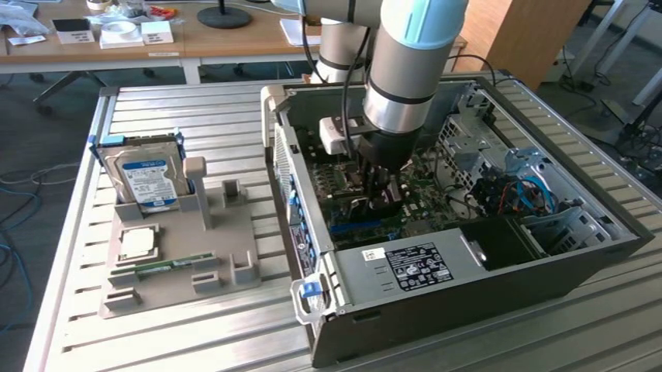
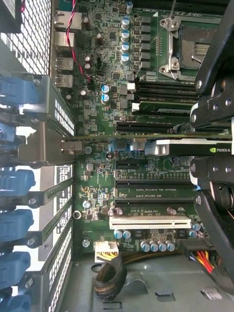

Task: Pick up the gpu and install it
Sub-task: 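Insert the gpu into the slot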

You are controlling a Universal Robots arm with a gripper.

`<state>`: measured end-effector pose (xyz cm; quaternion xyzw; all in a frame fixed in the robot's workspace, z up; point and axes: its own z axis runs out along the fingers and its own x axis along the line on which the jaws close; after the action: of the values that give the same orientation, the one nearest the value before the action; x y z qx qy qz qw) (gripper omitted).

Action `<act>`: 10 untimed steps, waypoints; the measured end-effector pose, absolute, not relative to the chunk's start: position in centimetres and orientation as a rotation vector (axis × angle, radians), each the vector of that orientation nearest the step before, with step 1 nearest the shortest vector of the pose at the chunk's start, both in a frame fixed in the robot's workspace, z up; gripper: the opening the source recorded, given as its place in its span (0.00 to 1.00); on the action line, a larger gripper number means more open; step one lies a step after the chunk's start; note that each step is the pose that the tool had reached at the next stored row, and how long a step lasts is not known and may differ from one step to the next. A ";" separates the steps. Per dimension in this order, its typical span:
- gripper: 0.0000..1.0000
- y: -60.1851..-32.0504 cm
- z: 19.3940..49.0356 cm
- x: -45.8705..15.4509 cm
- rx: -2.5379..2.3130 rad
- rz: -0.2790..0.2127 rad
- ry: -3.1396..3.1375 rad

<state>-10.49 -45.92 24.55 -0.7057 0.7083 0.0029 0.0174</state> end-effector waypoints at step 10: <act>0.27 -45.9 25.0 -10.5 -2.191 0.007 2.204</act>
<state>-10.49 -45.93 24.97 -0.7050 0.7090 0.0021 0.0169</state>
